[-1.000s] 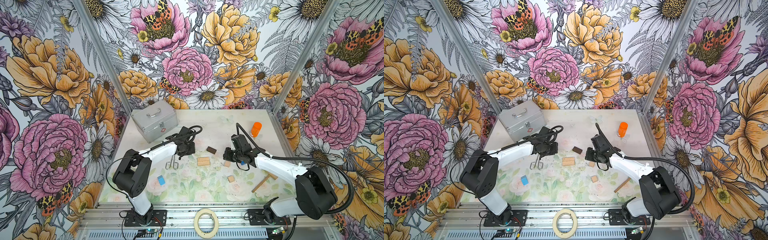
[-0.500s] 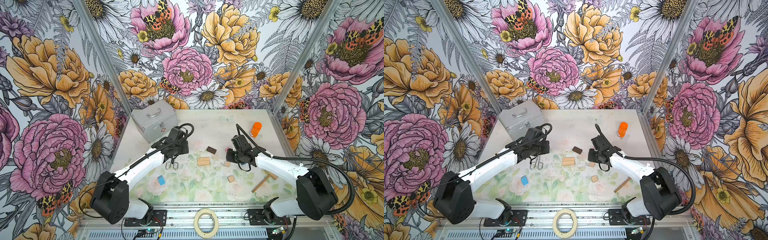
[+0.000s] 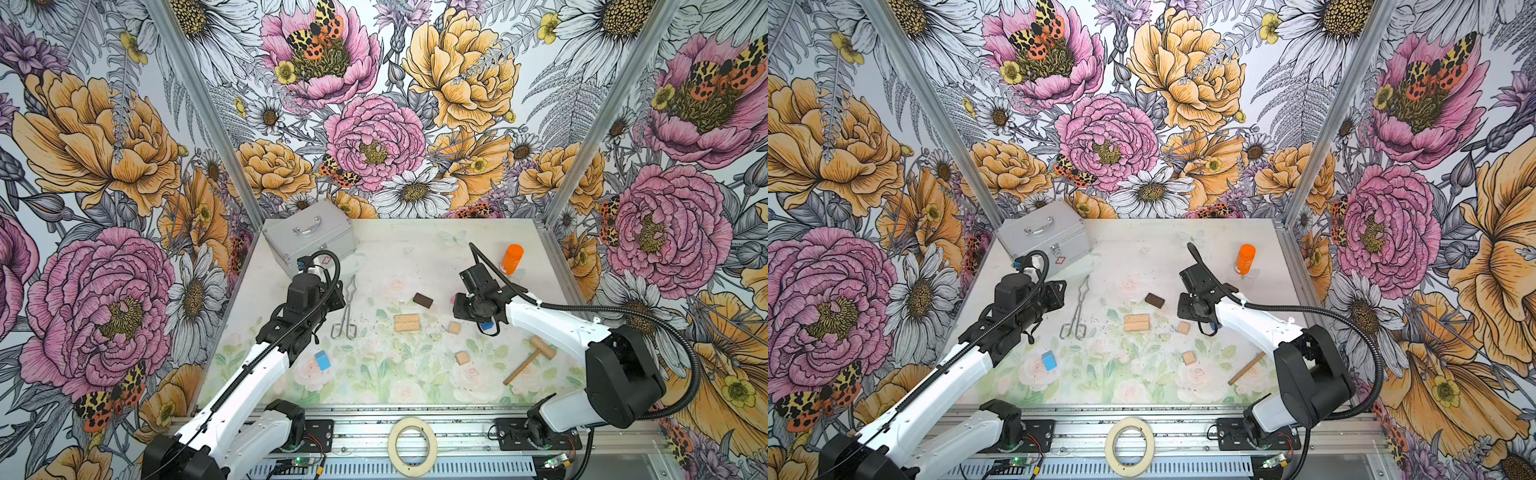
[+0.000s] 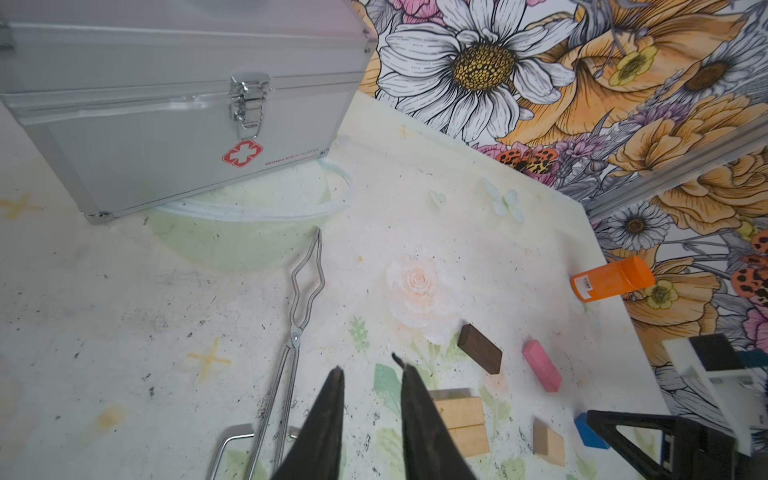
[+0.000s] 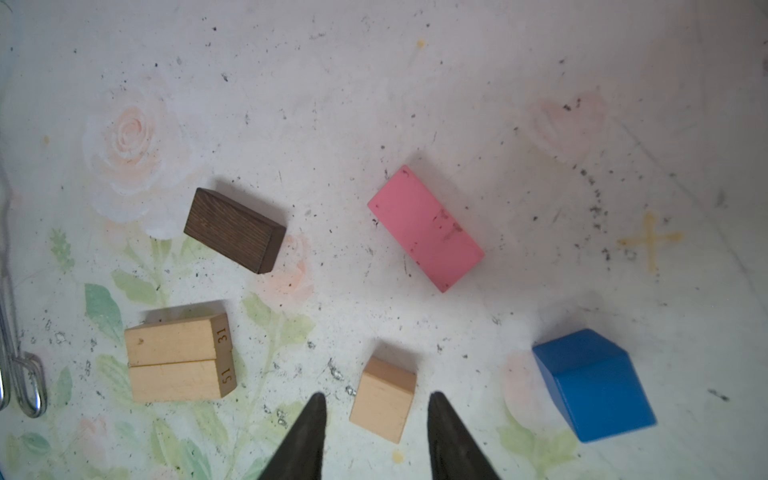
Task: Build the wood block tower
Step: 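Lower the open right gripper around the pink block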
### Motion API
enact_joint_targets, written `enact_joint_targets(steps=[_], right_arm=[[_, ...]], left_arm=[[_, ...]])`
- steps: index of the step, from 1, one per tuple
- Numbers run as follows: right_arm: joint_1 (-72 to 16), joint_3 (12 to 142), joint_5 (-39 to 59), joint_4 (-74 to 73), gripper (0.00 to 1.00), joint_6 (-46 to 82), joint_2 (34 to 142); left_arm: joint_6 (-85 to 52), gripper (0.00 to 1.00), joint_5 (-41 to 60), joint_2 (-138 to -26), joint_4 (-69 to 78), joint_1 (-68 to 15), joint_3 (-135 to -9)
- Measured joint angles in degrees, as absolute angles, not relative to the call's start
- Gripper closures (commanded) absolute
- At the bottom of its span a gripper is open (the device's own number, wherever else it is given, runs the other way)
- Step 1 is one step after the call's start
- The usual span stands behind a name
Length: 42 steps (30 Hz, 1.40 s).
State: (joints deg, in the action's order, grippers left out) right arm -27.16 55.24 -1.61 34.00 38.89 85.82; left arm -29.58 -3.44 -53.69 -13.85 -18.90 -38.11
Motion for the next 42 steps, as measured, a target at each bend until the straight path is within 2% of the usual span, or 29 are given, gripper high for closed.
enact_joint_targets(steps=[2,3,15,32,35,42], right_arm=[[-26.8,57.7,-2.0,34.7,0.53,37.9,88.2],[-26.6,59.0,-2.1,35.0,0.52,37.4,89.4],[-20.3,71.0,-2.4,38.5,0.44,27.9,102.3],[-19.3,72.3,1.4,40.1,0.43,22.8,108.4],[-19.3,72.3,1.8,40.1,0.46,22.7,108.5],[-19.3,72.3,2.7,40.1,0.66,22.3,109.4]], left_arm=[[-29.5,0.61,-3.4,-52.9,-12.7,-18.4,-37.5],[-29.6,0.59,-3.4,-52.7,-12.1,-18.2,-37.2],[-29.8,0.58,-3.4,-51.7,-8.3,-16.0,-35.4],[-30.0,0.58,-3.2,-51.7,-7.0,-15.5,-34.8],[-30.0,0.58,-3.2,-51.7,-7.0,-15.5,-34.8],[-30.0,0.59,-3.2,-51.7,-7.0,-15.5,-34.8]])
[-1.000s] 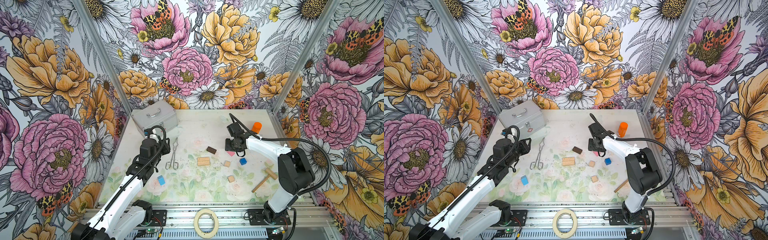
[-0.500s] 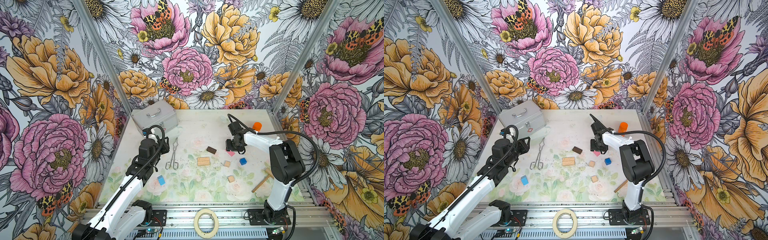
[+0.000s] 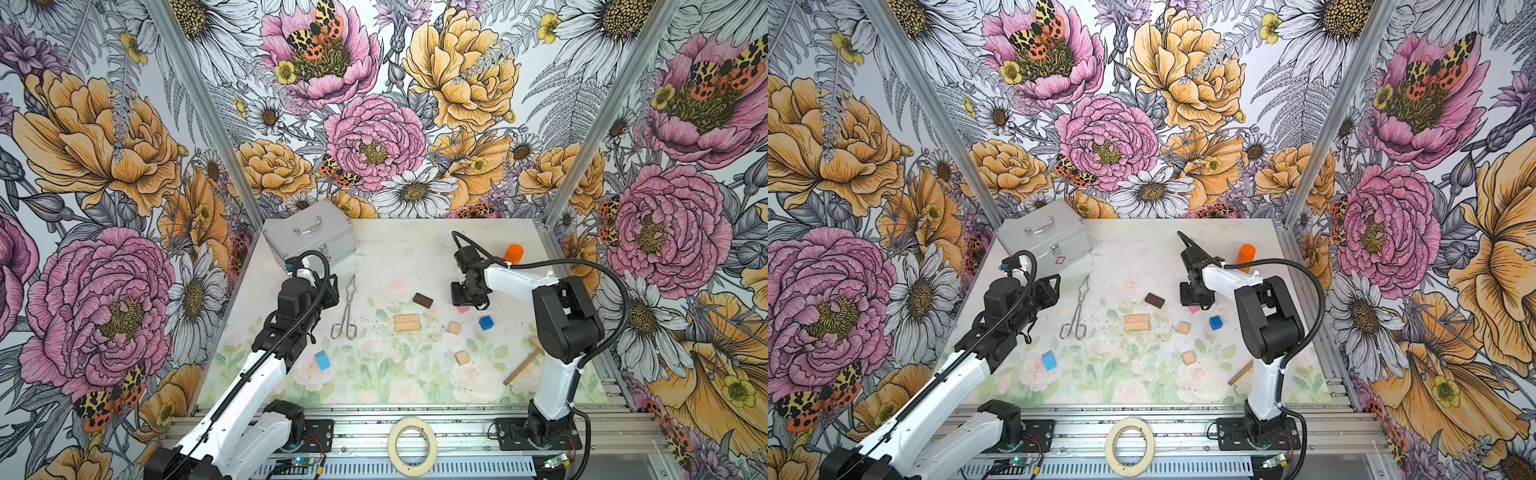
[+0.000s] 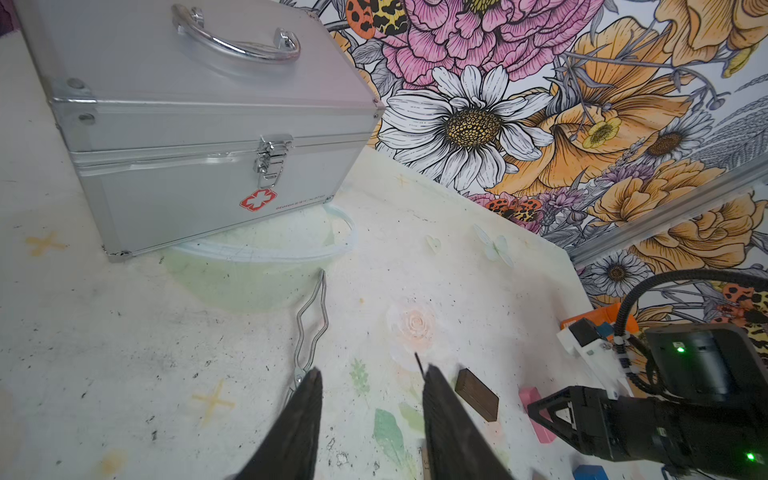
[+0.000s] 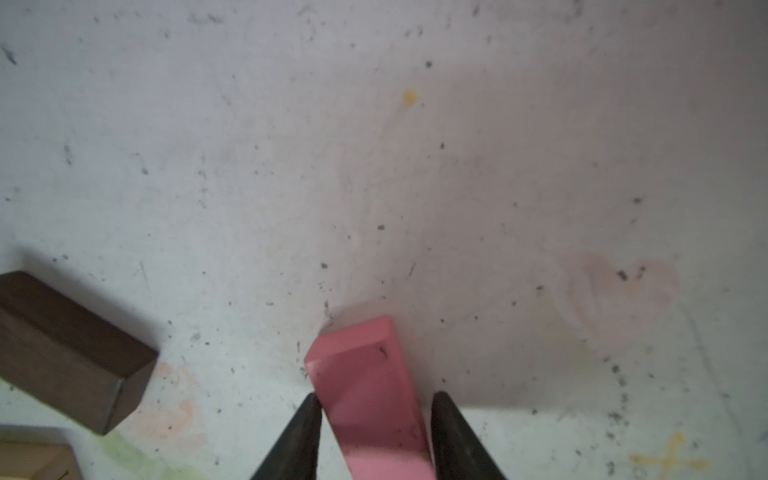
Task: Build the wood block tower
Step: 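Lower the open right gripper around the pink block, then close the right gripper on the pink block and lift it toward the wooden blocks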
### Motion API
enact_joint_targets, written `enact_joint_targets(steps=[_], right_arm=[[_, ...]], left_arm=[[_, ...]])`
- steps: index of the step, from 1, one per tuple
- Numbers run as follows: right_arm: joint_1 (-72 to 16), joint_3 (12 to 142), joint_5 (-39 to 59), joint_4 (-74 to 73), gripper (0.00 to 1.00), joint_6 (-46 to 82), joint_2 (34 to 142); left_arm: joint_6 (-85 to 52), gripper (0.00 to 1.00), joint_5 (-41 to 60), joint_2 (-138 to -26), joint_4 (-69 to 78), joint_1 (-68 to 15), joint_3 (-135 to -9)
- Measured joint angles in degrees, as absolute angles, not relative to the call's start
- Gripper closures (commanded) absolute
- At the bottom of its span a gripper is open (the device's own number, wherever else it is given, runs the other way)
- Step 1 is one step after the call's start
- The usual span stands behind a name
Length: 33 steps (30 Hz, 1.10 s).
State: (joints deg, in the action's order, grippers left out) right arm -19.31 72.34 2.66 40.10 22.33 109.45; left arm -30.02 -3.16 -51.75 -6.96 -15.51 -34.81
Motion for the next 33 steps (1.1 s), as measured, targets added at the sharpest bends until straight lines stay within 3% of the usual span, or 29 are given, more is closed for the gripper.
enact_joint_targets(steps=[3,9,19,24,33], right_arm=[[-19.3,72.3,3.1,40.1,0.74,22.2,109.6],[-19.7,72.3,3.5,40.1,1.0,22.2,109.5],[-23.9,72.1,3.9,42.1,1.0,23.1,102.4],[-29.8,72.3,5.1,43.6,1.0,22.8,97.0],[-41.2,72.4,7.0,48.5,1.0,21.0,96.6]], left_arm=[[-30.0,0.59,-3.1,-51.7,-7.0,-15.5,-34.8],[-30.0,0.59,-3.0,-51.7,-7.0,-15.5,-34.8],[-30.0,0.59,-2.9,-51.3,-7.0,-15.6,-34.7],[-30.0,0.59,-2.9,-49.8,-6.9,-16.1,-34.0],[-30.0,0.6,-3.0,-46.5,-6.7,-17.6,-33.2]])
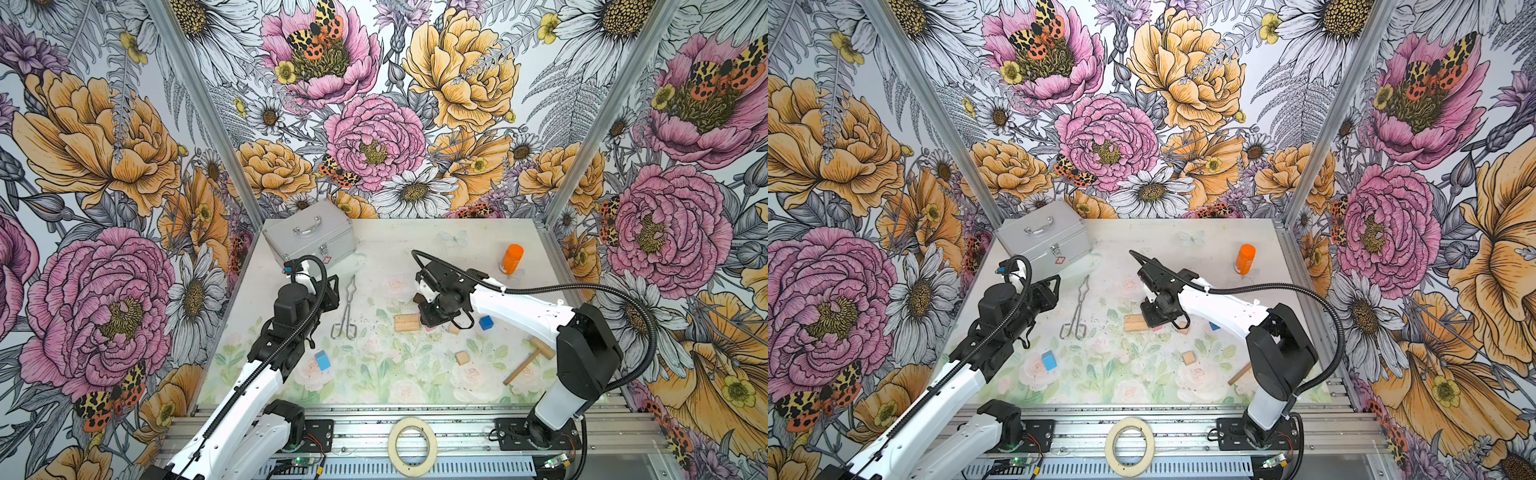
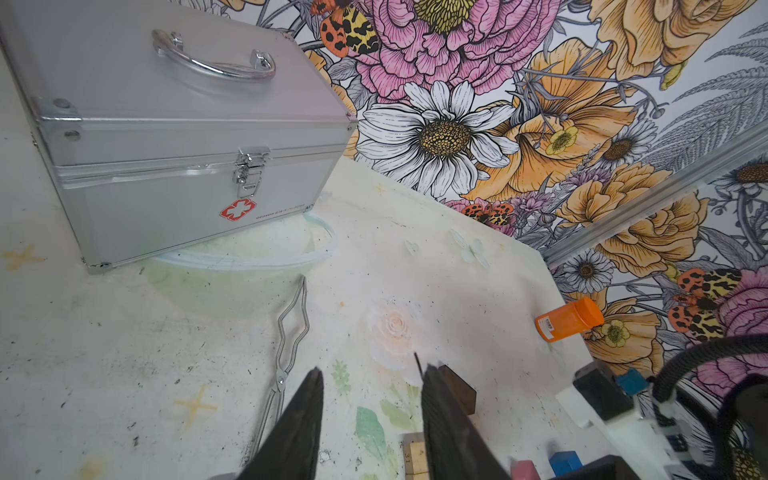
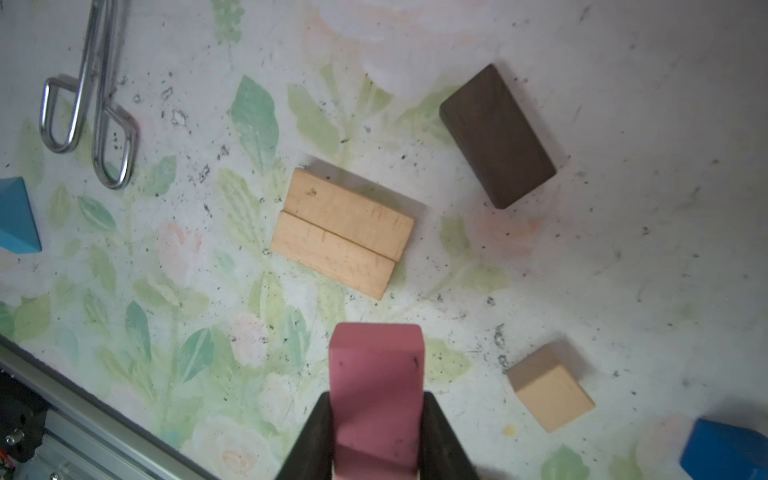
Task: Build the wood block tower
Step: 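Close the right gripper on the pink block and lift it toward the wooden blocks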
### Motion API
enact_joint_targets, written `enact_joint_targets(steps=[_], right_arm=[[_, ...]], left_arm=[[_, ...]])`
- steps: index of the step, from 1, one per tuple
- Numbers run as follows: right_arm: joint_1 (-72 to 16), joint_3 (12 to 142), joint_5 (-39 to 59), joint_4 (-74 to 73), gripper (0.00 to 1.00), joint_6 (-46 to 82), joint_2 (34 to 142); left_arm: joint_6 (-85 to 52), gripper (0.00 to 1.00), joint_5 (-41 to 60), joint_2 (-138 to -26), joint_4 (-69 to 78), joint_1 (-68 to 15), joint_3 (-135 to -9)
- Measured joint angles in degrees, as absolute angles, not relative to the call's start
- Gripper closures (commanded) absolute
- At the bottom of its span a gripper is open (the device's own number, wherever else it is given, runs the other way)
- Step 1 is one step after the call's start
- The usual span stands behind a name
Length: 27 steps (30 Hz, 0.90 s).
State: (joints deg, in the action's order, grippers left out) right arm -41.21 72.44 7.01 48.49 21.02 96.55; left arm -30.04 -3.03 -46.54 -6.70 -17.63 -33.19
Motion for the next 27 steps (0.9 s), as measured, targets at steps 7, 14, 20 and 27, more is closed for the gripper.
enact_joint_targets(steps=[7,14,20,27], right_arm=[[-42.7,71.0,6.7,49.9,1.0,19.6,96.6],[-42.8,71.9,5.7,50.4,1.0,17.8,96.8],[-45.6,75.9,5.8,50.8,1.0,14.1,100.0],[-51.0,76.6,5.6,51.8,1.0,10.4,105.1]], left_arm=[[-30.0,0.59,-3.0,-45.7,-6.8,-18.4,-33.1],[-30.0,0.6,-3.4,-45.5,-6.8,-18.5,-33.1],[-30.0,0.6,-3.7,-45.3,-6.8,-18.5,-33.1],[-30.0,0.61,-4.2,-44.6,-7.0,-18.6,-32.5]])
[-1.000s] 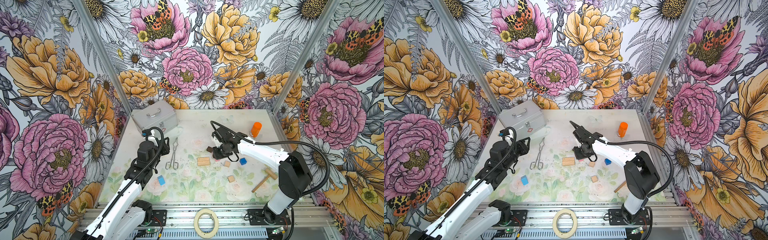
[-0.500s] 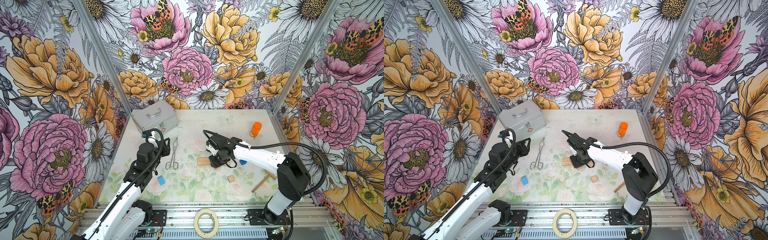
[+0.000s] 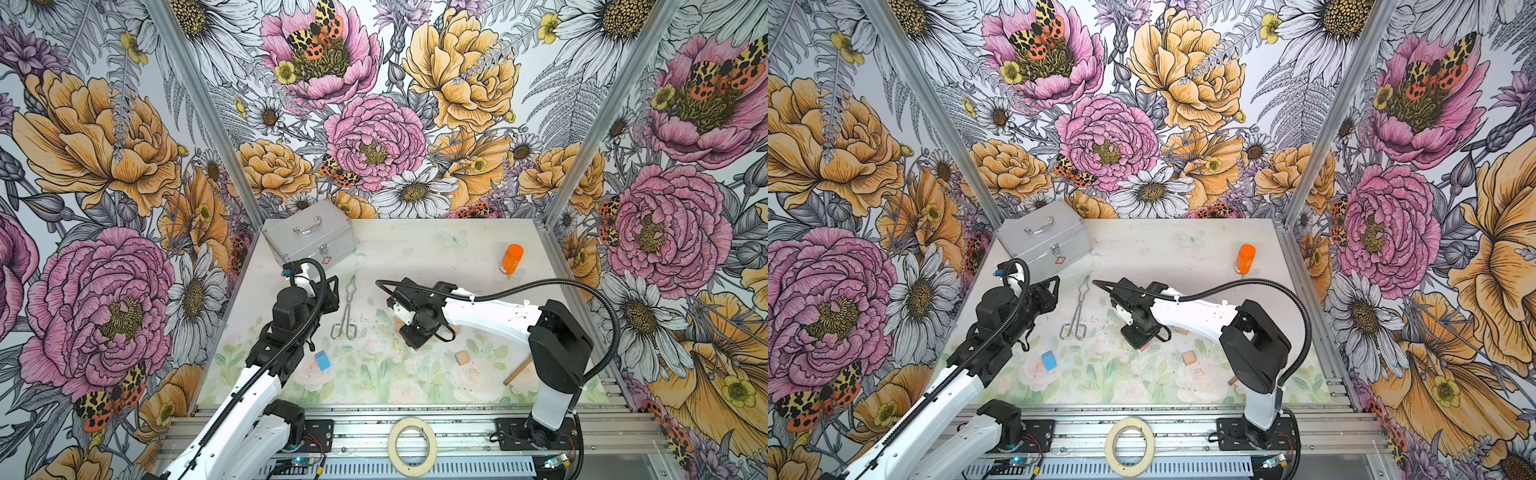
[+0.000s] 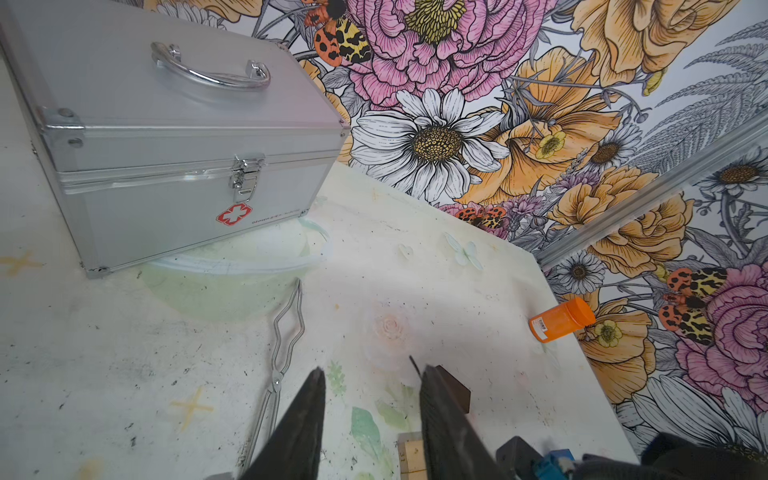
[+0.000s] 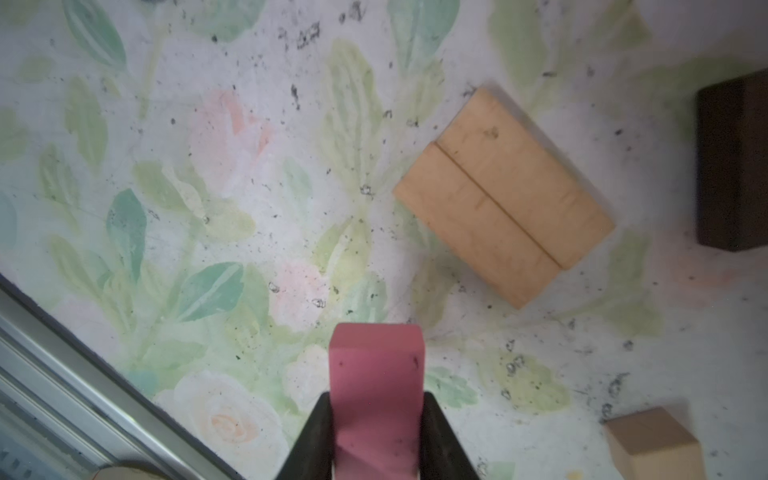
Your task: Build the wood block tower
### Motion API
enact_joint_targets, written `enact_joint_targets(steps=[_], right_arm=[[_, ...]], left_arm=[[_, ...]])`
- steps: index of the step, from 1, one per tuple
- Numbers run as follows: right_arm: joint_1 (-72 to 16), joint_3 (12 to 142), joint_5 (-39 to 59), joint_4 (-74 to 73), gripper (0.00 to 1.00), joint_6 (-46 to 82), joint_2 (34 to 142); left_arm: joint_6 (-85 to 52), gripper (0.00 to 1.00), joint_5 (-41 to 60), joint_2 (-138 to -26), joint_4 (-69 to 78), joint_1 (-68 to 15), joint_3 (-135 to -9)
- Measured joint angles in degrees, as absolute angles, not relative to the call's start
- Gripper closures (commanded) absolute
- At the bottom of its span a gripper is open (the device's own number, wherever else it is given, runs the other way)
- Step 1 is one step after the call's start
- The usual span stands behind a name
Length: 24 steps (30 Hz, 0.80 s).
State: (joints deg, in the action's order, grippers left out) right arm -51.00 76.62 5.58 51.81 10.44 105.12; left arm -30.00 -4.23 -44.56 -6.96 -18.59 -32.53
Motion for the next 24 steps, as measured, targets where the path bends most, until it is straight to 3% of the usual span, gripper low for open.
enact_joint_targets(steps=[16,24], right_arm=[[-55.2,74.7,4.1,51.3,0.97,4.9,108.7],[-55.7,74.0,4.2,48.9,0.77,4.8,108.8]], left_arm=[[-30.0,0.61,-5.2,-44.2,-7.1,-18.7,-32.2],[-30.0,0.61,-5.2,-44.2,-7.1,-18.7,-32.2]])
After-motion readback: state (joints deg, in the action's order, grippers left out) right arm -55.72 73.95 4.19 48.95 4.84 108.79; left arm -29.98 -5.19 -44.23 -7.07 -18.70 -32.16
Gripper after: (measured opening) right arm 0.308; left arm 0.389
